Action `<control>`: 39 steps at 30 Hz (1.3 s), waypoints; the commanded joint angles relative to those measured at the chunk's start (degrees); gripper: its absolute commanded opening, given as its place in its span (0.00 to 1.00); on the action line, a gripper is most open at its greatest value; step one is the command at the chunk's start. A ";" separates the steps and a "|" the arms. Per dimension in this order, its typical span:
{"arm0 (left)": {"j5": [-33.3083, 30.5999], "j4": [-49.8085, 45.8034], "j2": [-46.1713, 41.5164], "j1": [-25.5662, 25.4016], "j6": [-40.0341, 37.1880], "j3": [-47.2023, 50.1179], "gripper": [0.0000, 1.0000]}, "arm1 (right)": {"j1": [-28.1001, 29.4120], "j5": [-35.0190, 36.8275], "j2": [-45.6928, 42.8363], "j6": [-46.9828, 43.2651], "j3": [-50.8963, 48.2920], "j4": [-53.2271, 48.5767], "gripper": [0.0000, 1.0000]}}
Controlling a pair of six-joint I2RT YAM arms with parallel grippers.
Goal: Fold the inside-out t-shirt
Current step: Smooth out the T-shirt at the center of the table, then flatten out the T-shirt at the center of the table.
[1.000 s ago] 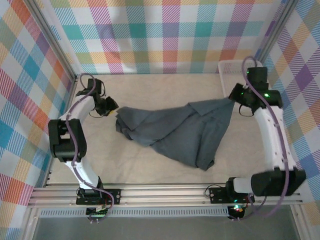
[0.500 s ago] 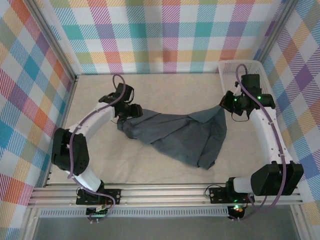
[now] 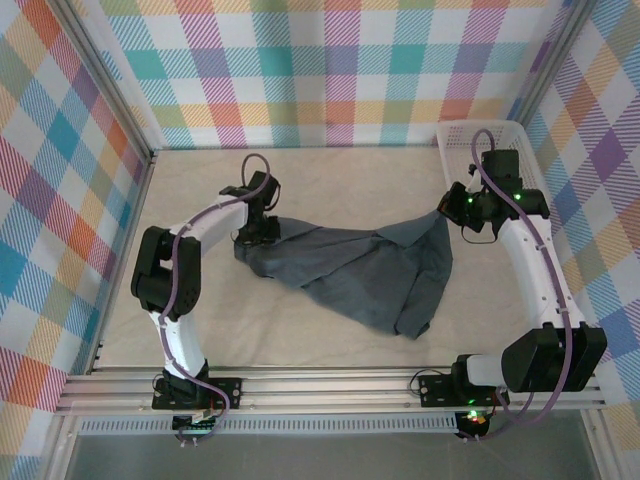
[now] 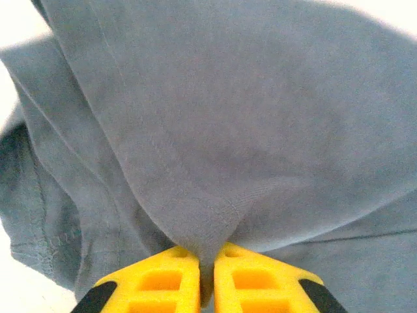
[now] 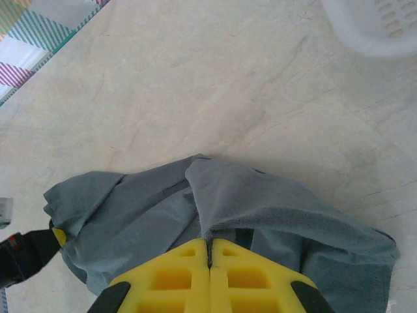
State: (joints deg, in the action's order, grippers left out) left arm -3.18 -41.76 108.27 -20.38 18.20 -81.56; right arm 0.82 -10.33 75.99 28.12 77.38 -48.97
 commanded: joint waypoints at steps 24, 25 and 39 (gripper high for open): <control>21.89 7.57 -1.48 16.93 15.17 -6.13 0.58 | 0.34 -2.79 -3.72 3.49 -2.71 2.40 0.00; 24.56 10.05 -4.19 16.87 18.28 -0.36 0.57 | 0.37 -3.08 -3.60 3.69 -2.89 2.72 0.00; 23.58 22.47 -14.31 15.29 23.45 27.70 0.59 | 0.62 -4.56 -2.39 3.35 -3.18 3.79 0.00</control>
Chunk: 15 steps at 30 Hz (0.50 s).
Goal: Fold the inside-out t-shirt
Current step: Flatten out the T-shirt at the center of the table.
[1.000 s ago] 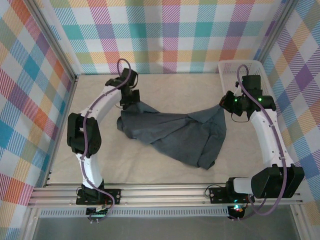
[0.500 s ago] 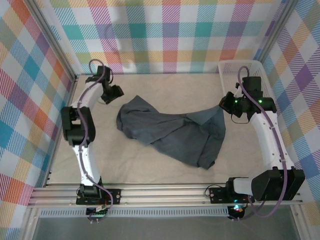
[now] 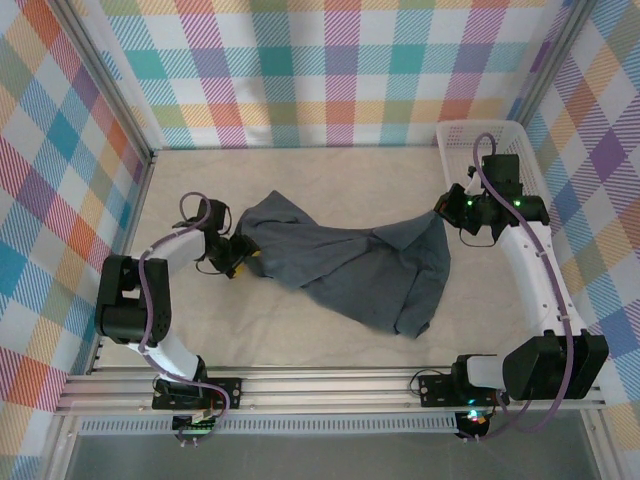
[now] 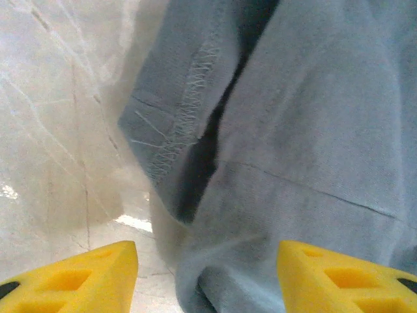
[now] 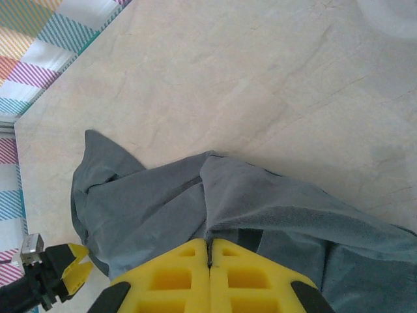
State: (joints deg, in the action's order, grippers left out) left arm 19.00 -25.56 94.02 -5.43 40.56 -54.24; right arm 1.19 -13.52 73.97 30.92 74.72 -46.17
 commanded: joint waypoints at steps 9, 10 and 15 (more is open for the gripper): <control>0.11 7.97 2.37 0.38 0.71 -2.31 0.50 | 0.25 -0.46 -2.08 0.02 -1.13 0.25 0.00; 0.20 8.35 2.53 0.40 0.67 -2.26 0.48 | 0.24 -0.52 -1.99 0.02 -1.15 0.37 0.00; 2.11 12.61 2.17 0.33 1.72 -1.22 0.42 | 0.27 -1.18 -1.50 0.62 -1.06 0.58 0.00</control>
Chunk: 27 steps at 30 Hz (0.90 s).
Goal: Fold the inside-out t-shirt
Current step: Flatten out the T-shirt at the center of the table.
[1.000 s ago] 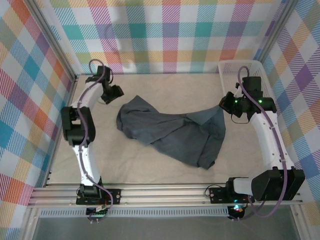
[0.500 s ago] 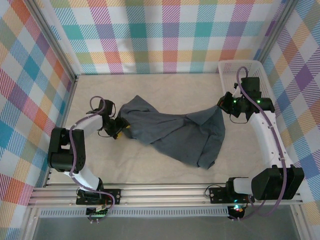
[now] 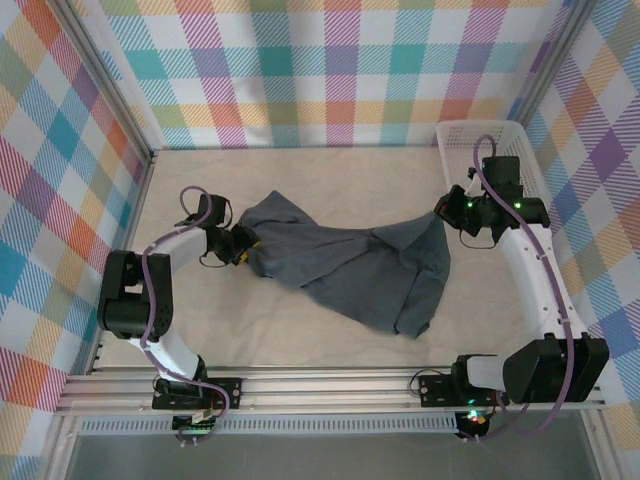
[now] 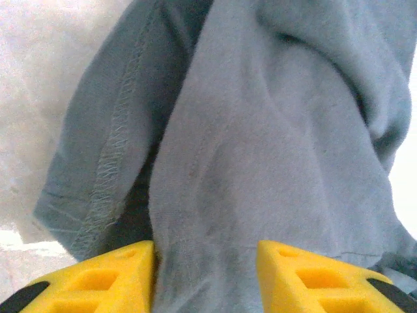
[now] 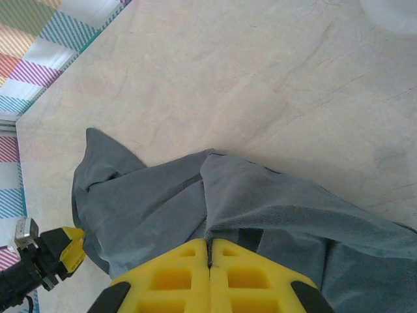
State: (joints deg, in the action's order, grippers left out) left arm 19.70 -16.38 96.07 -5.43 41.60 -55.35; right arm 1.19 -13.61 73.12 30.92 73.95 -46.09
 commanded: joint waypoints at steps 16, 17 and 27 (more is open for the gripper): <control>3.07 8.12 4.25 -0.59 0.42 0.35 0.24 | 0.34 -1.25 -0.80 0.83 -0.56 0.68 0.00; 3.46 7.76 4.39 -0.56 0.03 0.01 0.20 | 0.30 -1.28 -0.86 0.85 -0.56 0.72 0.00; 3.71 -1.75 -2.32 0.53 -1.91 -6.42 0.00 | 0.35 -0.86 -0.82 4.47 4.10 1.25 0.00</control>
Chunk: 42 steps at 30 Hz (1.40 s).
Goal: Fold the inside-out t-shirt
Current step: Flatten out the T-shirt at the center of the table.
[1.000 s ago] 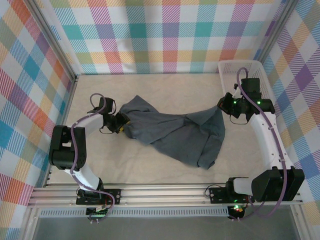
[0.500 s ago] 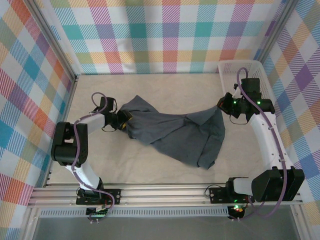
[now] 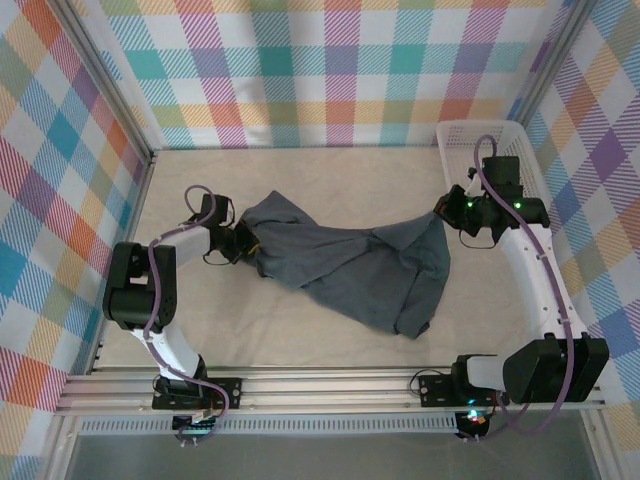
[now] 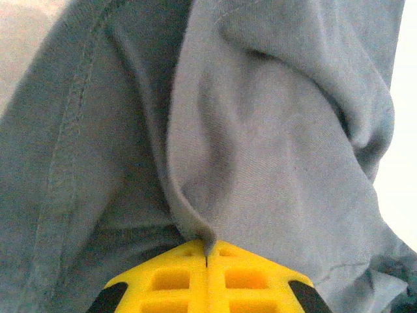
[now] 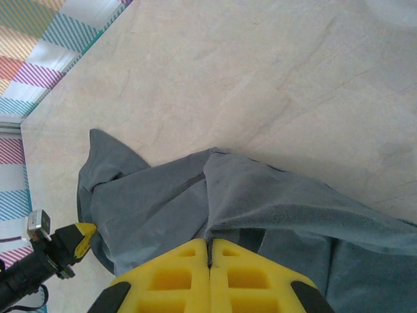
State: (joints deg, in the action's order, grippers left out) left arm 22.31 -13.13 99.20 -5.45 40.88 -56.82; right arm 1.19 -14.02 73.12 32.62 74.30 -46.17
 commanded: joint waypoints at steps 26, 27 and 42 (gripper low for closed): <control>-20.47 -24.21 -35.64 7.04 -11.64 -60.39 0.03 | -0.35 17.25 10.98 -1.25 70.17 15.66 0.00; -20.53 -24.16 -35.93 7.04 -11.54 -61.42 0.02 | -0.40 17.19 10.45 -1.24 70.35 16.19 0.00; -23.85 -18.42 -36.58 7.04 -15.39 -63.56 0.00 | -0.38 21.66 6.37 -2.02 70.44 21.82 0.00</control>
State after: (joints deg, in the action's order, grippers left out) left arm -0.69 -33.89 59.07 1.39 27.44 -121.03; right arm 1.08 5.61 76.38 30.63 144.94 -28.60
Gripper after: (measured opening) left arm 0.049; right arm 0.050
